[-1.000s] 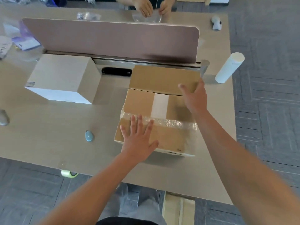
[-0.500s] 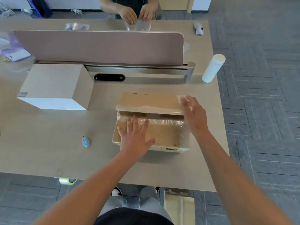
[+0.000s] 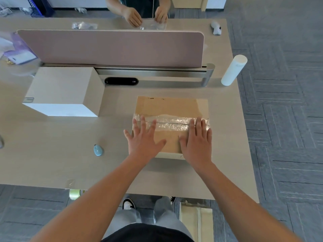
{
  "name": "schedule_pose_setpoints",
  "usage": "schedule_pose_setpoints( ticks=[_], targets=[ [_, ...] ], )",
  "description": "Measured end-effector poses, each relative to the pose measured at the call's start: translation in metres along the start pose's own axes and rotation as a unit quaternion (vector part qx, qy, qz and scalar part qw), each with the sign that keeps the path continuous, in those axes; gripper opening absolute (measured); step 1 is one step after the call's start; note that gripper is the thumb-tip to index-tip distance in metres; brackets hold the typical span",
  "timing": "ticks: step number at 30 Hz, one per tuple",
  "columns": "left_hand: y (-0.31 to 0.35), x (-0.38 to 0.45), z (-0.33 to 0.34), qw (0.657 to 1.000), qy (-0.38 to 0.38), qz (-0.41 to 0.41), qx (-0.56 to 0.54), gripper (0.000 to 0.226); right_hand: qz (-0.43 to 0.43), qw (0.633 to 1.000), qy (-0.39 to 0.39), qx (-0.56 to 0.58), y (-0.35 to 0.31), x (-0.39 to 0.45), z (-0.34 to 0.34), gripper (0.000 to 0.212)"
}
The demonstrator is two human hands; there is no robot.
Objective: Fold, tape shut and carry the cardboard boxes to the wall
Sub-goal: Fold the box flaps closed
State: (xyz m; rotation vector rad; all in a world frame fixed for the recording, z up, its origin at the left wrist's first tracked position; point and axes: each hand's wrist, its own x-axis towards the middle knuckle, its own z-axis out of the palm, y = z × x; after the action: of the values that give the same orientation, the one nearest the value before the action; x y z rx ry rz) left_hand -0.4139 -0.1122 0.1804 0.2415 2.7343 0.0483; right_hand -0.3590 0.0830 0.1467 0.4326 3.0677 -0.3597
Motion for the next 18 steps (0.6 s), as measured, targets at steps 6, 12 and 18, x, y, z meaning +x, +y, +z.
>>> schedule_pose_setpoints(
  ticks=[6, 12, 18],
  targets=[
    [-0.003, 0.002, 0.005, 0.999, -0.025, -0.004, -0.033, 0.093, -0.004, 1.000, -0.005, -0.029, 0.000, -0.001, 0.006, 0.075],
    [-0.006, 0.013, 0.001, 0.999, -0.033, 0.001, -0.032, 0.093, 0.006, 0.999, -0.008, -0.038, -0.004, 0.007, 0.004, 0.076],
    [-0.013, 0.009, -0.005, 0.999, -0.021, 0.024, -0.026, 0.091, 0.024, 0.999, -0.027, -0.014, -0.012, 0.009, -0.005, 0.069]
  ],
)
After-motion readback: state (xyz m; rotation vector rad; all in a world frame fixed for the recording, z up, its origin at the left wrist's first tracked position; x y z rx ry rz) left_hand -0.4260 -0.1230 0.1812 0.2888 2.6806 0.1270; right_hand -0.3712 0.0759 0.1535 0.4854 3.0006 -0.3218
